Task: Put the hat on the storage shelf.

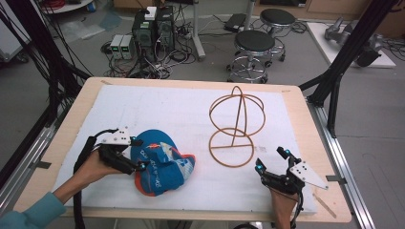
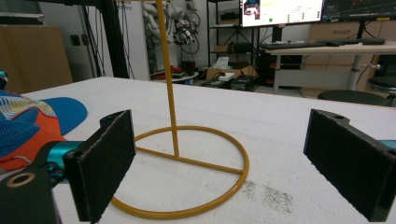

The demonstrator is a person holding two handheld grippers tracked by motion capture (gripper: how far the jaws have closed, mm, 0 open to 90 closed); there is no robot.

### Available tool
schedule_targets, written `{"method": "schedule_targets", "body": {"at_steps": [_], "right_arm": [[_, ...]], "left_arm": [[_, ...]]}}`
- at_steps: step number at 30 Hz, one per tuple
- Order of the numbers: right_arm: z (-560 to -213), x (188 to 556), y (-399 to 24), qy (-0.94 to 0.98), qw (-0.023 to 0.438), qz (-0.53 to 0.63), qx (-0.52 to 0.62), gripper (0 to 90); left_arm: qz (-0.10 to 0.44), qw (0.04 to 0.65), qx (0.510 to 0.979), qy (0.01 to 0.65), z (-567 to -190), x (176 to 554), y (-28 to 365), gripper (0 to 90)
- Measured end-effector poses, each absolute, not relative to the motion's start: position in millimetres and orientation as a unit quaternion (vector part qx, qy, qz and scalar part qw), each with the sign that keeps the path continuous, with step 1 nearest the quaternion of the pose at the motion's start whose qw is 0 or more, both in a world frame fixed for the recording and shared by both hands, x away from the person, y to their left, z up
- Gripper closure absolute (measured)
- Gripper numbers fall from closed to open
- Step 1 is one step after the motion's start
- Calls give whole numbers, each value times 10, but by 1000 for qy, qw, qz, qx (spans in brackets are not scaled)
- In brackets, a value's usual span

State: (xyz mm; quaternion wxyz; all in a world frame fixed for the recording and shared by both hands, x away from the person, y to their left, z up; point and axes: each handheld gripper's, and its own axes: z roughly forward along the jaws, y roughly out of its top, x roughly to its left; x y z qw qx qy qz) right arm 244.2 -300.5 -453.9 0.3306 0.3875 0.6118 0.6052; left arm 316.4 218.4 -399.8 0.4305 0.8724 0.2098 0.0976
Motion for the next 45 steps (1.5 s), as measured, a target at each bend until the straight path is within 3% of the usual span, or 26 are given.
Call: {"method": "schedule_targets", "body": {"at_steps": [16,23,26,30,38,40,45], "right_arm": [[-4538,2445,-3007,611,328,606,389,80],[-4539,2445,-3007,611,329,606,388,80],[-4538,2445,-3008,611,328,606,389,80],[-4538,2445,-3007,611,328,606,389,80],[-4539,2446,-3008,611,327,607,389,80],[-4539,2446,-3008,611,327,607,388,80],[-4538,2446,-3008,611,327,607,389,80]], "left_arm": [[111,403,880,224,-4165,3182,2123,190],[127,399,875,242,-4141,3189,2140,346],[126,404,875,236,-4135,3171,2093,322],[140,395,880,224,-4154,3153,1999,204],[152,395,881,209,-4174,3189,1925,172],[155,394,882,205,-4164,3197,1912,190],[155,393,880,216,-4132,3241,1912,351]]}}
